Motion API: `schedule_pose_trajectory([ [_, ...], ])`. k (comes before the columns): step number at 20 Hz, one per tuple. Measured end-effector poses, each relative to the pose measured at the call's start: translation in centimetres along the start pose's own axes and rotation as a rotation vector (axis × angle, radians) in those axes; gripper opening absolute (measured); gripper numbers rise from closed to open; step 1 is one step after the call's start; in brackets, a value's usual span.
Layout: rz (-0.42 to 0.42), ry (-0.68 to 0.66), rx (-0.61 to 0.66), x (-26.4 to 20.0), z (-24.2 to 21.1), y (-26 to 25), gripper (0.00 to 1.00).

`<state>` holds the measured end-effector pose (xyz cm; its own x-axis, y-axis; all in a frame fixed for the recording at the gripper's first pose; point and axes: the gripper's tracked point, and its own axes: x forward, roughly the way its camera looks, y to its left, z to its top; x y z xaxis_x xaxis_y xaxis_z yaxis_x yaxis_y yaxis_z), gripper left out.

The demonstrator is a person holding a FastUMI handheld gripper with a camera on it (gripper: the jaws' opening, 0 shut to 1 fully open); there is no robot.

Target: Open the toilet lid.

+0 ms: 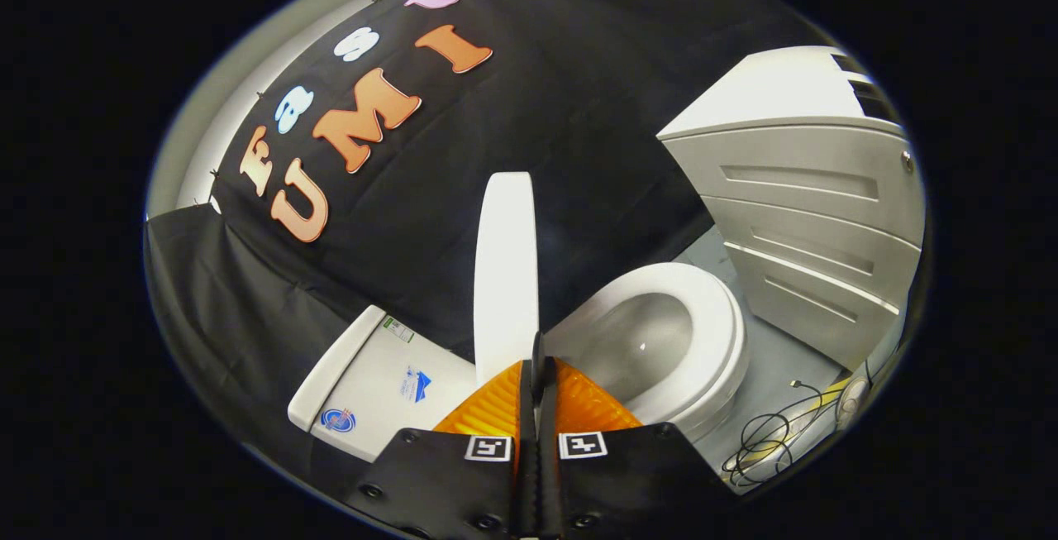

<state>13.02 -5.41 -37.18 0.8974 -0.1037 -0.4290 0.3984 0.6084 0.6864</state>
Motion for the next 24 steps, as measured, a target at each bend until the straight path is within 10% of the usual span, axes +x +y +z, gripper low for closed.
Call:
schedule_pose_trajectory([
  [24,-0.060,-0.130,-0.345,-0.6,-2.1,12.0,0.07],
])
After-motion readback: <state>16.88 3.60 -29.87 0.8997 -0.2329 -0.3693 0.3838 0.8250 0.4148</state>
